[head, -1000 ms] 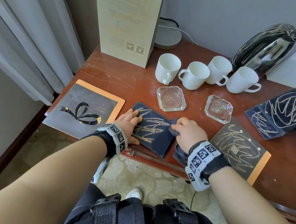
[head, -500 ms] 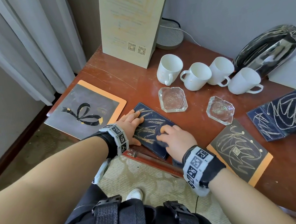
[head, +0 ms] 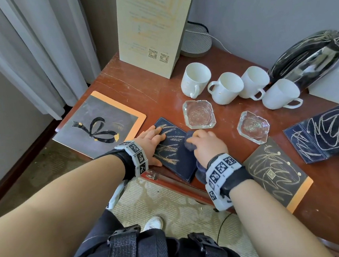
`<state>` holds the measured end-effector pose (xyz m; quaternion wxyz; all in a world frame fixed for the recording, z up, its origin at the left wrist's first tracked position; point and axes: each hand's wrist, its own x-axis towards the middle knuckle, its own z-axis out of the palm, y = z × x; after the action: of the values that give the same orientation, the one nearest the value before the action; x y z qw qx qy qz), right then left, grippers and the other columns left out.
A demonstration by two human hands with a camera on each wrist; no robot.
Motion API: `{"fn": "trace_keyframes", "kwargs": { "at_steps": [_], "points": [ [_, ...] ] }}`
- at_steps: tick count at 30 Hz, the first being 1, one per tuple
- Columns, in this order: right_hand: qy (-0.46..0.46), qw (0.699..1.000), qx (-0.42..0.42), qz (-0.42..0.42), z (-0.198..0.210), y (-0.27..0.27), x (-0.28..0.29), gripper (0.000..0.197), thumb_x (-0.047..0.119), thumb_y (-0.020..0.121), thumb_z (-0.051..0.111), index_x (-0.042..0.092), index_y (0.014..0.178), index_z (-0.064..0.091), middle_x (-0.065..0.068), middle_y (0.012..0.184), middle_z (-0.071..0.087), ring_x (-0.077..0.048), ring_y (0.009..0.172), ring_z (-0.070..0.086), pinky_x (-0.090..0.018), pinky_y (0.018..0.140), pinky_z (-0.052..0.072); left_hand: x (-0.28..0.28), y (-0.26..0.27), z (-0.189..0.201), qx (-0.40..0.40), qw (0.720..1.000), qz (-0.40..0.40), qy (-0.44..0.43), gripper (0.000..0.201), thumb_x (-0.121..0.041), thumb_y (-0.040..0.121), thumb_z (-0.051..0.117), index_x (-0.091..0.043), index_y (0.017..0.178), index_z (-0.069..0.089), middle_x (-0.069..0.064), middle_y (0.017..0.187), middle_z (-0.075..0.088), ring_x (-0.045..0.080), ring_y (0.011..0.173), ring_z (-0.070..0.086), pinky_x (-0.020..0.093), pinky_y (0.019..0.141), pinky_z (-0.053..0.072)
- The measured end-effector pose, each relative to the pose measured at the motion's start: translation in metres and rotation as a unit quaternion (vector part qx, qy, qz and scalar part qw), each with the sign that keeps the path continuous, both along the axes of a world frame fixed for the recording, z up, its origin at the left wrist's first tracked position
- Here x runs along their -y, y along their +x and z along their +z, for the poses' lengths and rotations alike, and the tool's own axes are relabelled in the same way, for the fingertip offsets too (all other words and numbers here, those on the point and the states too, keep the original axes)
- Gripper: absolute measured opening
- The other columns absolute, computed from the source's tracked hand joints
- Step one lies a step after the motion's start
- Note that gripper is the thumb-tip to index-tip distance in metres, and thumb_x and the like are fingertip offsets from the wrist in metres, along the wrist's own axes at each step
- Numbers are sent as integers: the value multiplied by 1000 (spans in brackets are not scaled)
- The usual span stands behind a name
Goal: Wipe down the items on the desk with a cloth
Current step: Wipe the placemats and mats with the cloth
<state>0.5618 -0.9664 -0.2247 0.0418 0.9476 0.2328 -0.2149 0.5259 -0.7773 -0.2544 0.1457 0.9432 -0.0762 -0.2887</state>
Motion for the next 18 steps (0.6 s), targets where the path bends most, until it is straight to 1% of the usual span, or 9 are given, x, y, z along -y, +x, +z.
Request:
{"fn": "trace_keyframes", "kwargs": {
  "at_steps": [2, 6, 7, 8, 11, 12, 14, 16, 18],
  "points": [
    [-13, 1000, 20, -11, 1, 1, -6, 43, 6, 91, 38, 26, 128, 49, 2, 135, 39, -23, 116, 37, -32, 81, 41, 0, 0, 0, 0, 1000, 1, 1, 93, -41, 82, 66, -19, 149, 5, 0, 157, -11, 17, 144, -14, 30, 115, -3],
    [18, 986, -19, 164, -2, -20, -15, 41, 9, 94, 38, 25, 130, 51, 2, 137, 38, -25, 114, 37, -32, 76, 36, 0, 0, 0, -2, 1000, -2, 9, 93, -43, 82, 65, -19, 149, 5, -1, 157, -11, 17, 144, -14, 32, 117, 0],
    [24, 983, -29, 180, -1, -19, -13, 42, 9, 94, 38, 26, 130, 51, 3, 138, 37, -24, 115, 37, -32, 76, 36, 0, 0, 0, -2, 1000, -2, 9, 93, -43, 82, 65, -19, 149, 5, -1, 157, -11, 17, 144, -14, 31, 117, 0],
    [23, 986, -33, 165, 0, -13, -11, 42, 8, 94, 38, 27, 129, 52, 4, 137, 38, -23, 115, 37, -31, 78, 37, 0, 0, 0, -3, 1000, 0, 8, 93, -43, 82, 65, -19, 149, 5, -1, 157, -11, 17, 144, -14, 31, 116, -1],
    [12, 1000, -5, 17, 4, 7, -11, 43, 6, 90, 42, 27, 127, 51, 5, 136, 39, -22, 119, 37, -33, 88, 41, 0, 0, 1, -2, 1000, 2, 0, 93, -41, 83, 66, -19, 149, 6, 0, 157, -11, 17, 144, -14, 30, 115, -3],
    [8, 1000, 7, -2, 5, 8, -13, 44, 6, 90, 41, 26, 128, 49, 4, 136, 39, -22, 120, 36, -33, 88, 41, 0, 0, 1, -1, 1000, 3, -1, 92, -40, 82, 66, -18, 149, 6, 0, 157, -11, 17, 144, -14, 29, 115, -3],
    [12, 999, 3, 44, 5, 0, -20, 43, 6, 91, 39, 25, 129, 49, 3, 137, 38, -22, 119, 37, -33, 87, 40, 1, 0, 2, 0, 1000, 2, 0, 92, -40, 83, 66, -18, 149, 6, 0, 157, -11, 17, 144, -13, 29, 115, -4],
    [23, 990, -23, 139, 1, -12, -19, 43, 9, 93, 38, 27, 131, 49, 4, 138, 38, -22, 117, 38, -33, 85, 38, 1, -1, 1, 0, 1000, -1, 5, 93, -42, 83, 65, -18, 149, 5, -1, 157, -11, 17, 144, -13, 29, 115, -3],
    [32, 988, -26, 149, 0, -12, -12, 47, 10, 94, 38, 32, 134, 46, 8, 140, 38, -21, 118, 38, -32, 86, 35, 0, -1, 1, 2, 1000, -1, 7, 93, -43, 83, 64, -19, 149, 4, -1, 157, -11, 17, 144, -14, 29, 115, -2]
  ]
}}
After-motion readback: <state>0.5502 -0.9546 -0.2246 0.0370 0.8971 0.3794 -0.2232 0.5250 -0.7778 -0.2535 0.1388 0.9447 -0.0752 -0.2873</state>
